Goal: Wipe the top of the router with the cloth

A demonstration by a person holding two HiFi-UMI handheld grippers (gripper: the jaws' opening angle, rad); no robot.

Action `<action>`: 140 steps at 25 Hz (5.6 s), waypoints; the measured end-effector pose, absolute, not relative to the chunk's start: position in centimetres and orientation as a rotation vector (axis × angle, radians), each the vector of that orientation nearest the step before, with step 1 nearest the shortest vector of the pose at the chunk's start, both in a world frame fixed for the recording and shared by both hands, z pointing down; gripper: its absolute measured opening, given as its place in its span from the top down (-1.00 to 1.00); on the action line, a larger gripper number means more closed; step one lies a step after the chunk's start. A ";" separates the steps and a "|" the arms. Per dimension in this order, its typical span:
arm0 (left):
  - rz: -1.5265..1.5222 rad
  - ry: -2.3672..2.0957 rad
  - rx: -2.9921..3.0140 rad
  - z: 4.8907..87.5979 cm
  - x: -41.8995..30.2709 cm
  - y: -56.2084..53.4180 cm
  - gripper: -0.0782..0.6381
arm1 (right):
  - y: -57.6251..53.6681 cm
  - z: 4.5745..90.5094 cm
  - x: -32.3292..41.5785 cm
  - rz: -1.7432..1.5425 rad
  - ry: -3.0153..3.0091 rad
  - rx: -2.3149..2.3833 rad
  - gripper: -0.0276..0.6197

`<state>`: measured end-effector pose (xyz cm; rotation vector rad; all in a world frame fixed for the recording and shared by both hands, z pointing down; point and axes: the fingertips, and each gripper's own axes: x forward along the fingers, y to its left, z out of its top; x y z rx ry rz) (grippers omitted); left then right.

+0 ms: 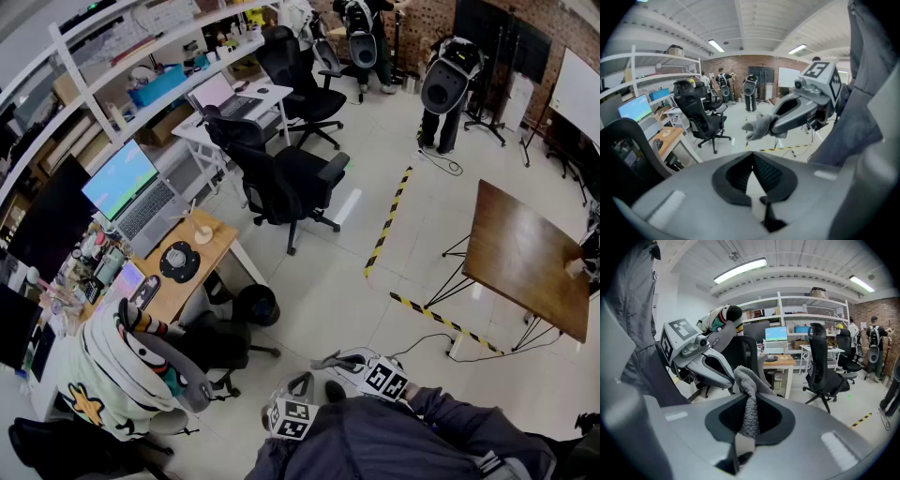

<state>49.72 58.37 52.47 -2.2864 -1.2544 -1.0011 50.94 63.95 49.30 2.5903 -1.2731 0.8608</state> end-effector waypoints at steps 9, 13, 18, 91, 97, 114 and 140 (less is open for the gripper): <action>-1.039 -1.114 -2.384 52.0 48.5 55.1 0.78 | 59.9 48.6 50.6 0.797 -1.451 2.451 0.81; -1.081 -1.006 -2.443 51.9 48.3 52.4 0.78 | 56.8 48.4 50.7 0.768 -1.579 2.346 0.82; -1.125 -0.833 -2.549 51.5 47.4 48.4 0.78 | 52.3 48.0 50.2 0.739 -1.741 2.197 0.82; -1.218 2.514 -2.555 52.2 -6.9 -8.1 0.78 | -15.7 50.5 -3.6 0.115 -2.540 -0.292 0.81; -1.184 2.512 -2.570 52.7 -10.6 -7.1 0.78 | -15.5 52.2 -8.2 0.070 -2.486 -0.294 0.82; -1.061 2.360 -2.742 55.3 -21.3 -5.6 0.78 | -17.1 58.6 -22.7 -0.001 -2.302 -0.161 0.81; -1.125 2.317 -2.844 62.4 -20.6 -7.9 0.78 | -20.4 64.3 -29.5 -0.182 -2.236 -0.196 0.81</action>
